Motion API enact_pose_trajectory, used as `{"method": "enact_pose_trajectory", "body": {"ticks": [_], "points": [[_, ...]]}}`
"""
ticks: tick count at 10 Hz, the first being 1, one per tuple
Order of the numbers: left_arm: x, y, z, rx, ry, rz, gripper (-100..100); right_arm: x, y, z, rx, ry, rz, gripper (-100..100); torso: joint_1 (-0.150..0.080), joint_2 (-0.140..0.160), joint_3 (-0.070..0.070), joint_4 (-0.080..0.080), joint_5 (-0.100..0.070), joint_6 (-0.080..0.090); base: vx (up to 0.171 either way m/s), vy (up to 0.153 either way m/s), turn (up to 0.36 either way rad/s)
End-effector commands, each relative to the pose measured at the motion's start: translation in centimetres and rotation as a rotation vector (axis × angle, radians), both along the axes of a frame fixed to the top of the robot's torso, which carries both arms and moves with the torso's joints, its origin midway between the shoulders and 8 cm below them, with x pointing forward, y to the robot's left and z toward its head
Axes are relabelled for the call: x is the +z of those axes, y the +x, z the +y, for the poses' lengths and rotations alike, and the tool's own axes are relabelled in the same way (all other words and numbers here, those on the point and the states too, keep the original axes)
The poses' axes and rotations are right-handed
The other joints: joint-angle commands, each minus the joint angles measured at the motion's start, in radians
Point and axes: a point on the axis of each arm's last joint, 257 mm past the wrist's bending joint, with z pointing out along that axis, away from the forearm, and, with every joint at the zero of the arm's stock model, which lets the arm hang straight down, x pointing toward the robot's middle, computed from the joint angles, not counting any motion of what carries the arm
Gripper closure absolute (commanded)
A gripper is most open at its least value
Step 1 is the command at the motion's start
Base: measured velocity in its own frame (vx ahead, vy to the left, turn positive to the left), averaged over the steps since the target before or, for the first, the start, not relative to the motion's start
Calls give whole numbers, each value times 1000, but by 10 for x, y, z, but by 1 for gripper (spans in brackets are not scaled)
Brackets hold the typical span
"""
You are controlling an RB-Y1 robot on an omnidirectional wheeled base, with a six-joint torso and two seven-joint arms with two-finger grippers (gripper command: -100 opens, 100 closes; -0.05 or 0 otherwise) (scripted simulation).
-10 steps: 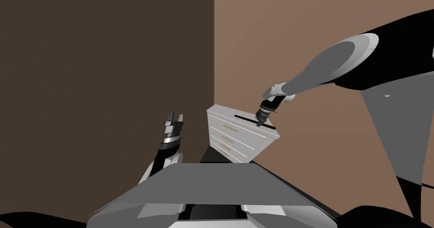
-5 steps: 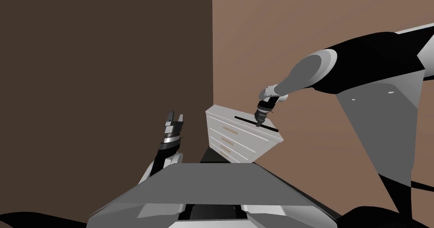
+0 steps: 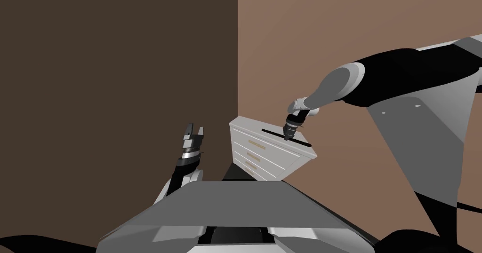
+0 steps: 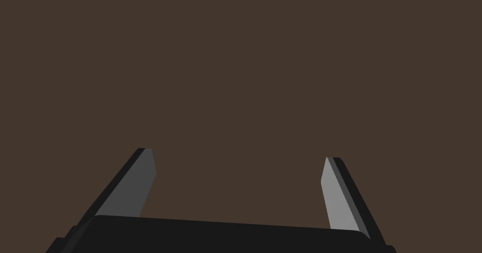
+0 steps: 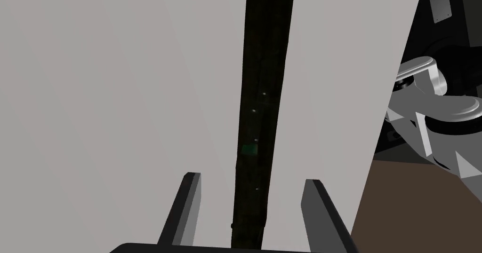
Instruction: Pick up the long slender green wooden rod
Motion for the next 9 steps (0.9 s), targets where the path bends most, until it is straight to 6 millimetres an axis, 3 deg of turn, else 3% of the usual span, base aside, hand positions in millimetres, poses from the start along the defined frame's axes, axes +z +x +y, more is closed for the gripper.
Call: {"method": "enact_pose_trajectory", "body": {"ticks": [1,4,5,6,8,9], "points": [[0,0,0,0,0,0,0,0,0,0,0,0,0,100,0,0,0,0,0,0,0,0,0],[0,0,0,0,0,0,0,0,0,0,0,-1,-1,100,0,0,0,0,0,0,0,0,0],[0,0,0,0,0,0,0,0,0,0,0,-1,-1,0,0,0,0,0,0,0,0,0,0],[0,0,0,0,0,0,0,12,1,5,7,2,1,100,0,0,0,0,0,0,4,-11,-57],[0,0,0,0,0,0,0,13,2,5,8,1,-1,100,-1,0,0,0,0,0,11,-19,-26],[0,0,0,0,0,0,0,14,2,5,8,2,0,0,-1,0,0,0,0,0,0,0,0]]}}
